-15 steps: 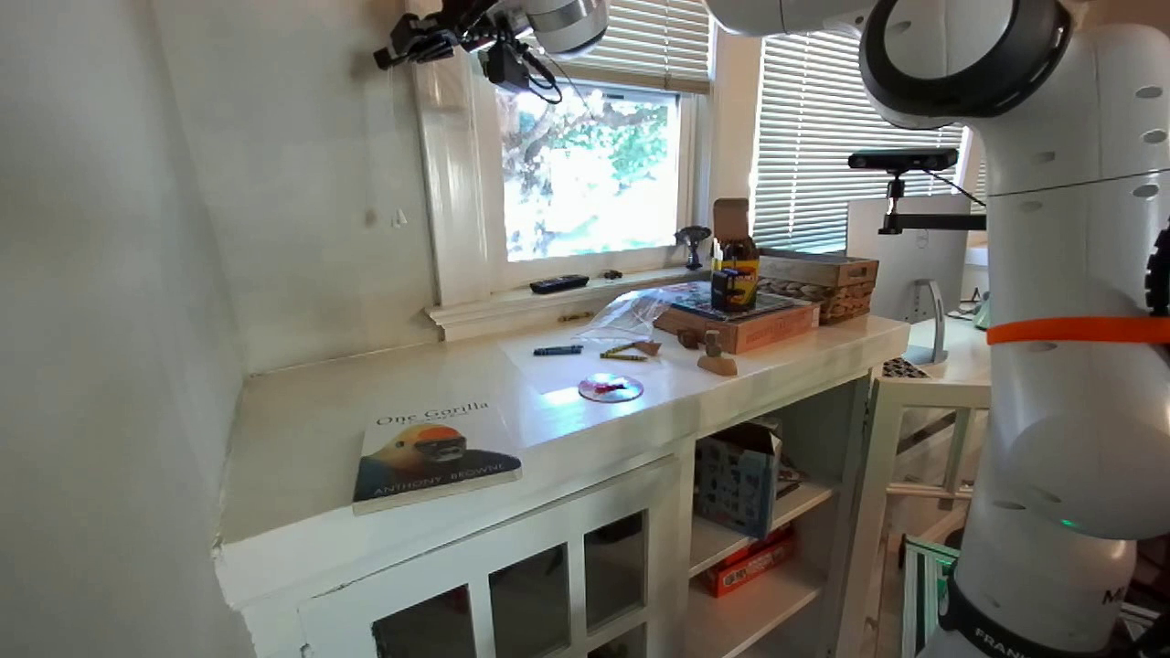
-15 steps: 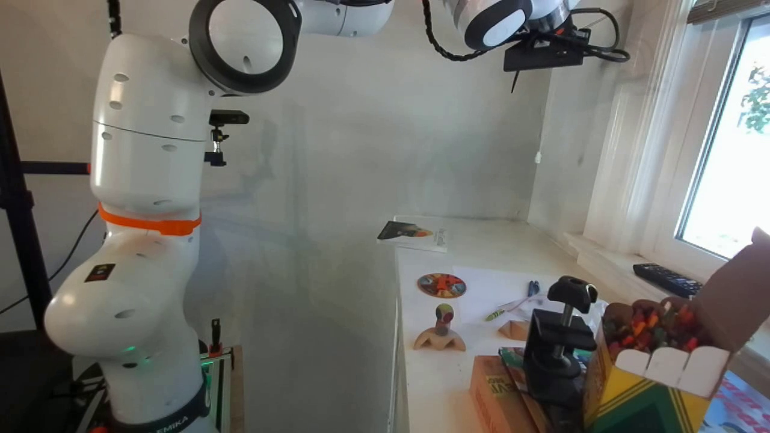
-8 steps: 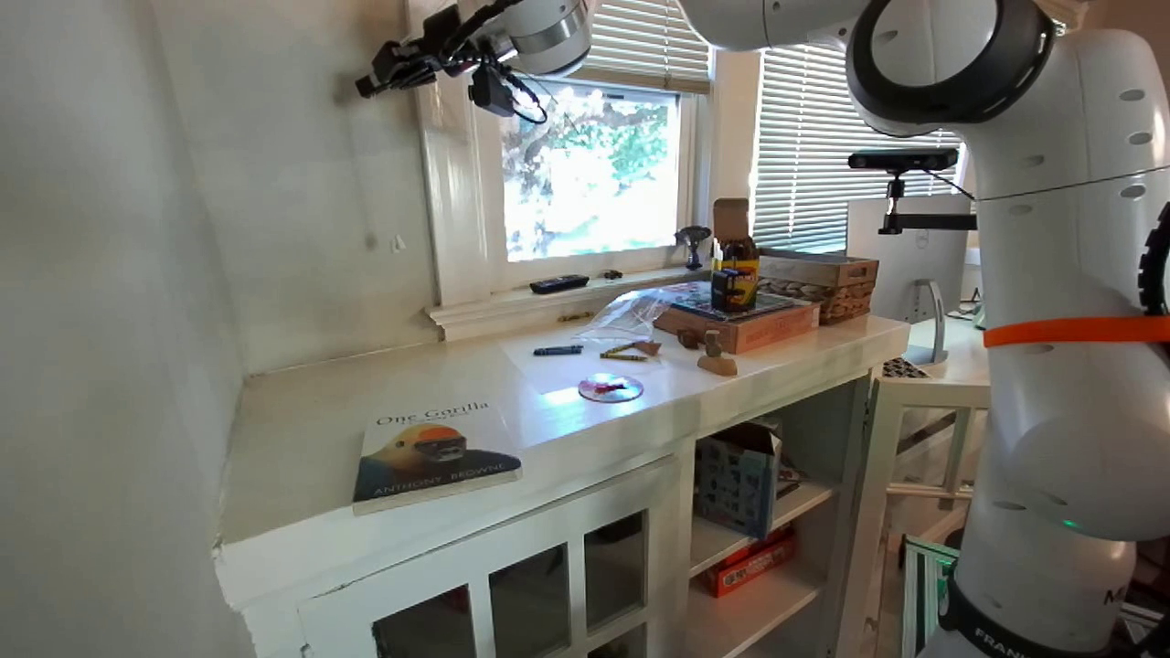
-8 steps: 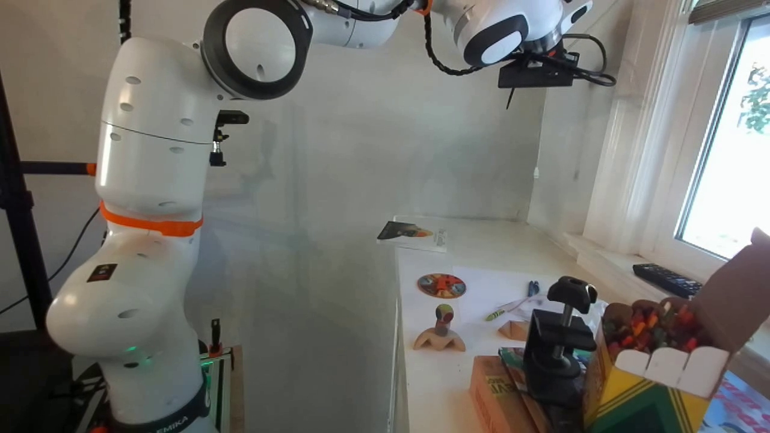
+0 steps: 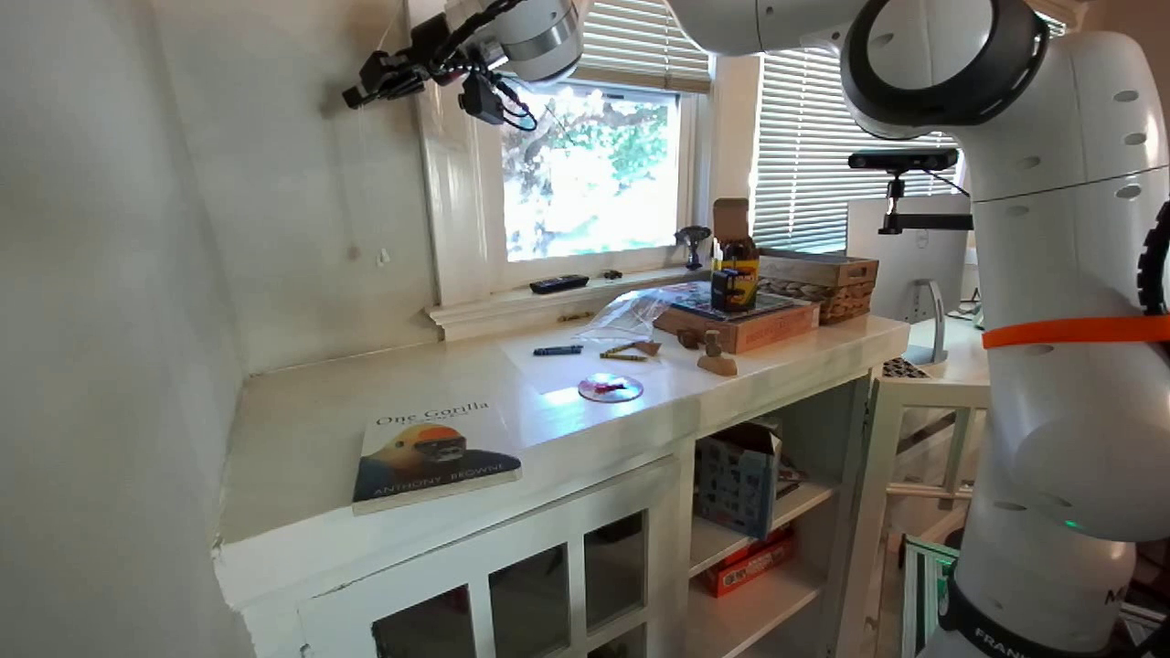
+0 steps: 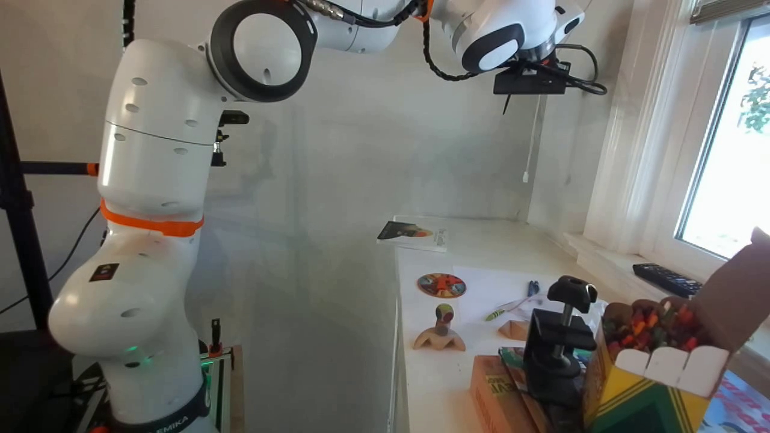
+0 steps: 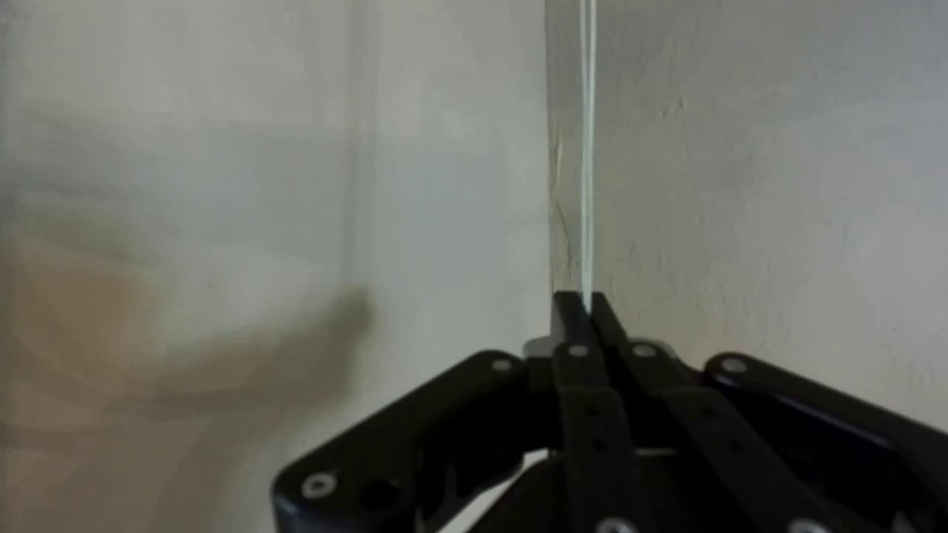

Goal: Close the window blinds

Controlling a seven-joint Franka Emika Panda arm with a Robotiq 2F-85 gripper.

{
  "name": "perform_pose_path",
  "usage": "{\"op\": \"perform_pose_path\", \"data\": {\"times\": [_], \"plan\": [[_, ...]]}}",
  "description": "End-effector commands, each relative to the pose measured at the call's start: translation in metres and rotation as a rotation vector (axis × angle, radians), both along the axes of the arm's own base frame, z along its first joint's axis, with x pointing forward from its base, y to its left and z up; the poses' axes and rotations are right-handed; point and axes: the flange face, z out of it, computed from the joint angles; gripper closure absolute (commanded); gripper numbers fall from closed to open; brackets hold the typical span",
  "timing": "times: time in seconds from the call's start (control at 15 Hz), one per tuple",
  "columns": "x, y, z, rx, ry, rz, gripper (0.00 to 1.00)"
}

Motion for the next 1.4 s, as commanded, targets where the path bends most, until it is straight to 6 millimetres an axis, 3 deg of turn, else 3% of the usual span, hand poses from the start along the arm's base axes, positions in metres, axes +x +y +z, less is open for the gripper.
{"op": "perform_pose_path", "data": {"times": [0.0, 0.47, 1.33], "plan": [[0.001, 0.011, -0.013, -0.016, 0.045, 0.03, 1.0], [-0.004, 0.022, -0.04, -0.072, 0.094, 0.055, 1.0], [-0.005, -0.008, 0.015, -0.006, -0.017, -0.011, 1.0]]}}
